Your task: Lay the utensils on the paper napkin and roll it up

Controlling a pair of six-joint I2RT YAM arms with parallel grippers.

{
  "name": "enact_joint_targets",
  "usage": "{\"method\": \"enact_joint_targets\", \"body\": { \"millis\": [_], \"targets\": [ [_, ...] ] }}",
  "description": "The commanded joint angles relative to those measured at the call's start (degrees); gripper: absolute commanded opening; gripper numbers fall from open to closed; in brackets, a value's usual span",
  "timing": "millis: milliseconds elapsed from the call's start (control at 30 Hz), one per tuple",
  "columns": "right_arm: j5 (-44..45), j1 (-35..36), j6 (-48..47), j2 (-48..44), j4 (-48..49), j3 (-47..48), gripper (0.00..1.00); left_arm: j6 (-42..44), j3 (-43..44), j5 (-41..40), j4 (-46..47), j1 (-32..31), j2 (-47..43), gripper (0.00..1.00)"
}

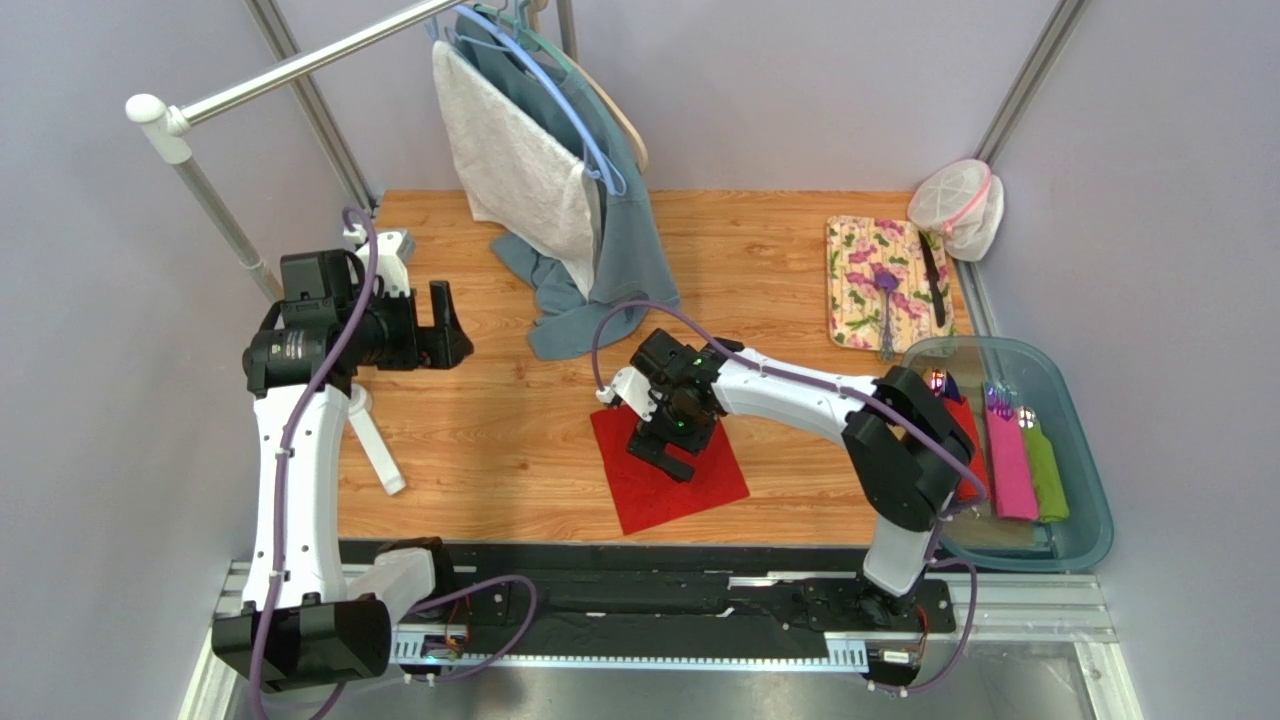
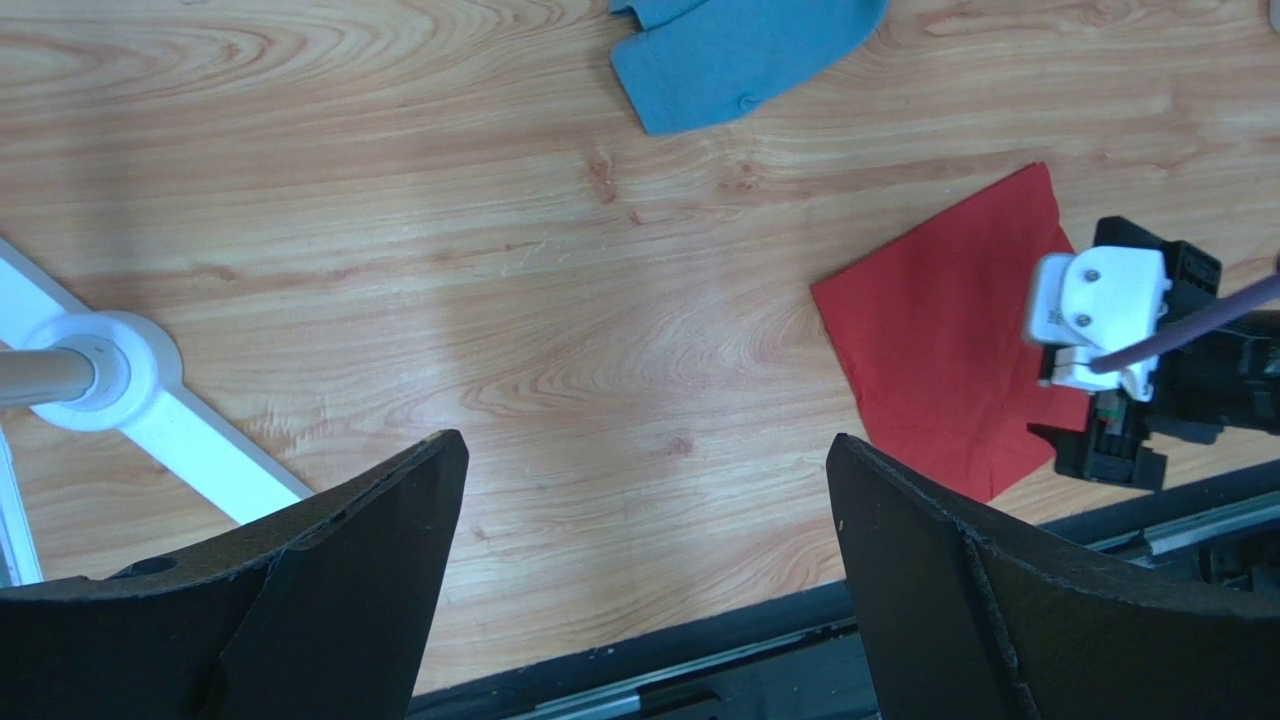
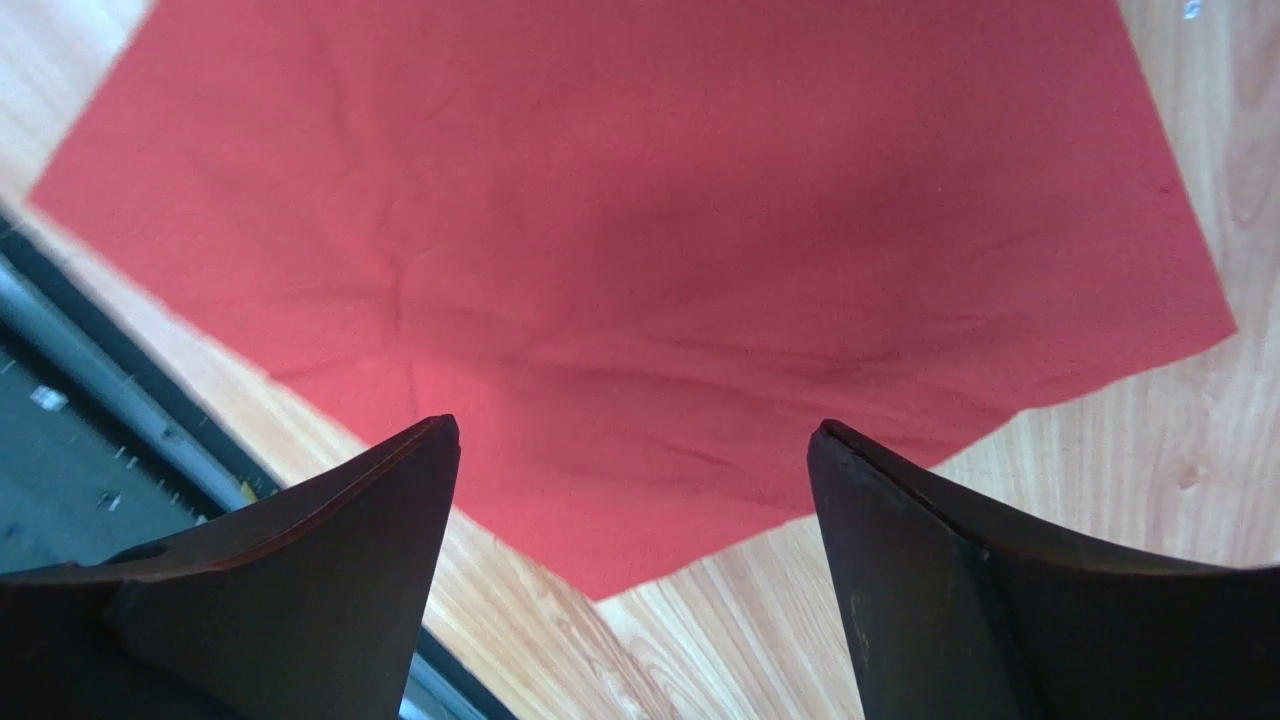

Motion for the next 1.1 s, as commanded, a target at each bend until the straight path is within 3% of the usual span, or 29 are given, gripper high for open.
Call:
{"method": "enact_joint_targets", "body": {
  "millis": [0,200,400,767,1067],
  "targets": [
    [6.3,1.2,5.9,2.3,3.7,2.0,0.91,-1.7,1.9,0.9,0.6,1.0,0.0,0.99],
    [4.9,1.1,0.5,3.8,5.3,-1.3,0.95,-1.9,1.0,0.9,0.9,1.1,0.2,0.99],
    [2.8,-2.9,-13.3,3.2,2.7,-4.3,0.95,-2.3,0.6,-0.1,2.1,1.1,0.5,0.99],
    [-1.0,-16.4,-31.4,9.2,-6.0,4.0,0.93,-1.6,-1.3,0.5,5.1,1.1,0.2,0.99],
    [-0.8,-17.8,-38.3,10.4,-7.2,7.3,0.94,-1.7,-2.5,2.9,7.5,1.2,-0.8,0.99]
  ]
}}
